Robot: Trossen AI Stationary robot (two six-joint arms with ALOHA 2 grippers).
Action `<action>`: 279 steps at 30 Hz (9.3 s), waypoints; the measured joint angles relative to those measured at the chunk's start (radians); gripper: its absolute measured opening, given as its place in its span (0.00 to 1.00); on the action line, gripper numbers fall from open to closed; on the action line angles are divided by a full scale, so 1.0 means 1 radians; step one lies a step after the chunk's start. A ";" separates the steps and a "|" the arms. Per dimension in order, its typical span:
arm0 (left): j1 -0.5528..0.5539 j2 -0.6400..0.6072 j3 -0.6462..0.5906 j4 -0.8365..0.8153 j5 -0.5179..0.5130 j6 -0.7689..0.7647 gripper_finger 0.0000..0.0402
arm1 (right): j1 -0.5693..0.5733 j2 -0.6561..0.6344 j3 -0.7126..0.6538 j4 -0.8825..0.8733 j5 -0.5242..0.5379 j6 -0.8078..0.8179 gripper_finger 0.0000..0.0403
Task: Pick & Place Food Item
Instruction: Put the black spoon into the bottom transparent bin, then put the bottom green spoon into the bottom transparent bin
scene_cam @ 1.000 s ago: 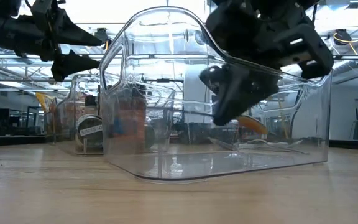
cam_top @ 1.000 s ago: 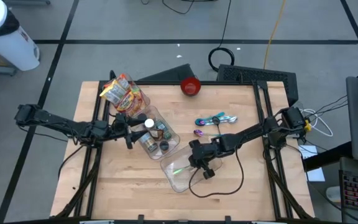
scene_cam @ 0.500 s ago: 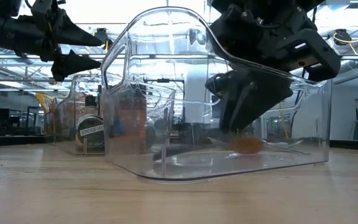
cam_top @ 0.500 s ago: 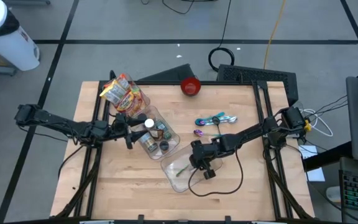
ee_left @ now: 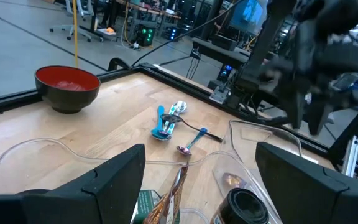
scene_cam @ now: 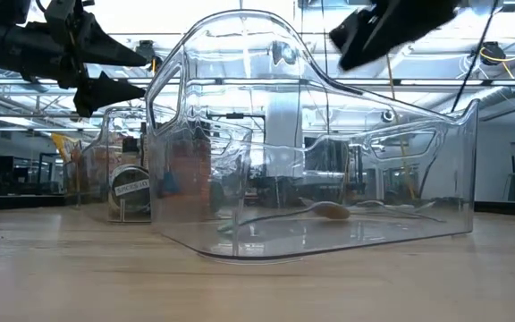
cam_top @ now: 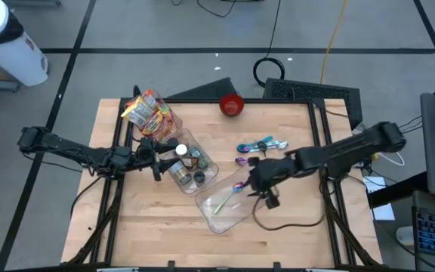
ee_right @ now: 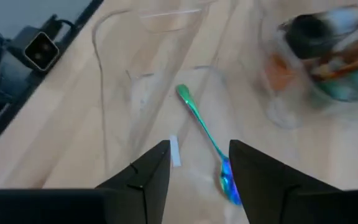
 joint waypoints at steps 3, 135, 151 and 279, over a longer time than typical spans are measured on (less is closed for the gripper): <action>0.000 0.000 0.000 0.000 0.000 0.000 0.78 | -0.008 -0.107 -0.019 -0.065 0.072 0.013 0.38; 0.000 0.000 0.000 0.000 -0.001 0.000 0.78 | -0.073 0.068 -0.390 1.189 -0.305 0.312 0.02; 0.000 0.000 0.000 0.000 -0.001 0.000 0.78 | -0.066 0.181 -0.210 0.549 -0.323 0.104 0.02; 0.000 0.000 0.000 -0.001 0.000 0.000 0.78 | -0.427 -0.148 -0.637 0.668 0.110 0.068 0.00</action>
